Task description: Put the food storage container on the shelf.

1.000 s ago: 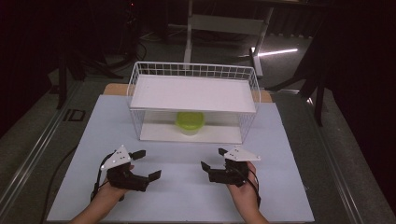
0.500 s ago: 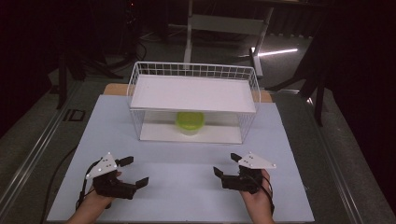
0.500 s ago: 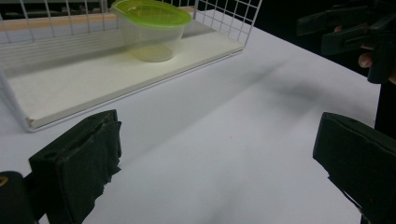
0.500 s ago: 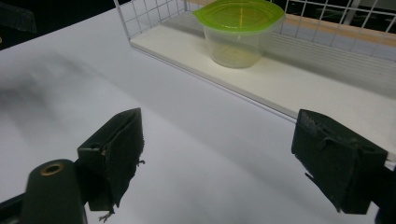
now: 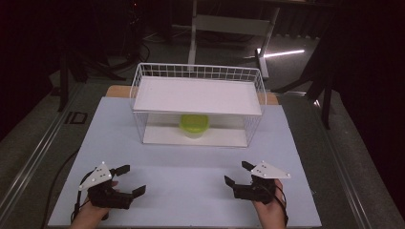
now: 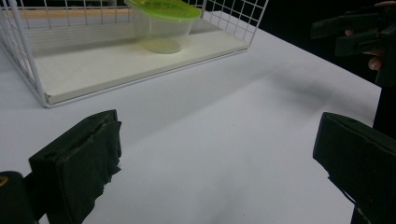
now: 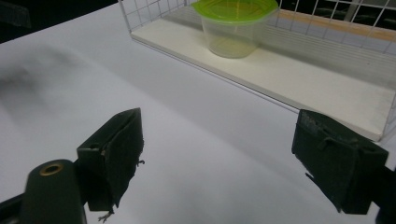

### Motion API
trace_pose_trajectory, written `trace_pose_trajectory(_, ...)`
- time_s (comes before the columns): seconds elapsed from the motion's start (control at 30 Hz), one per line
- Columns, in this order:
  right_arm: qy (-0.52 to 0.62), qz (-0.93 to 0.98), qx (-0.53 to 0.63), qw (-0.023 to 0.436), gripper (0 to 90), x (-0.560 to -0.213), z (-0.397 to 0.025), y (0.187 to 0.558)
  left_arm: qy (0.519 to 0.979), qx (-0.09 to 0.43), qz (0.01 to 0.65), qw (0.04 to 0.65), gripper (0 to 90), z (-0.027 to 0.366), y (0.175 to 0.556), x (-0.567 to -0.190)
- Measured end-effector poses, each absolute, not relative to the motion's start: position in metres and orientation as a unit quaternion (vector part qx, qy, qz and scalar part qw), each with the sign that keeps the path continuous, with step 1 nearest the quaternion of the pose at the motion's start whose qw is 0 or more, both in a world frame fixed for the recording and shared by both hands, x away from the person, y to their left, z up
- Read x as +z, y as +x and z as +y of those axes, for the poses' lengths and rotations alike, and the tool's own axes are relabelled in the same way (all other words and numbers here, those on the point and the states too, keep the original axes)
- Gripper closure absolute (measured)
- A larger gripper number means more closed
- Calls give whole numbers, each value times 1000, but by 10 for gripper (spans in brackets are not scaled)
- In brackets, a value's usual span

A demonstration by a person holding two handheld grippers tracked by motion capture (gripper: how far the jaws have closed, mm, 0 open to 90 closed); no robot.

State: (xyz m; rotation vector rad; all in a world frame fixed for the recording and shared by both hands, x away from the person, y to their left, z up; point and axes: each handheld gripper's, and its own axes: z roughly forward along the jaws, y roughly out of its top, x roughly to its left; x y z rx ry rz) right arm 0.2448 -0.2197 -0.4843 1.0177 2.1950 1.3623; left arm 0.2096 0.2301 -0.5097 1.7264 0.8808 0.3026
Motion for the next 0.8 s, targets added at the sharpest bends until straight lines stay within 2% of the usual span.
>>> trace_pose_trajectory(0.3,363,783,475,171,167,-500,-224,244,726,143,372,560,21,231,209,-511)
trace_pose_trajectory(0.8,359,787,472,168,167,-501,-223,248,729,154,364,559,21,231,207,-512)
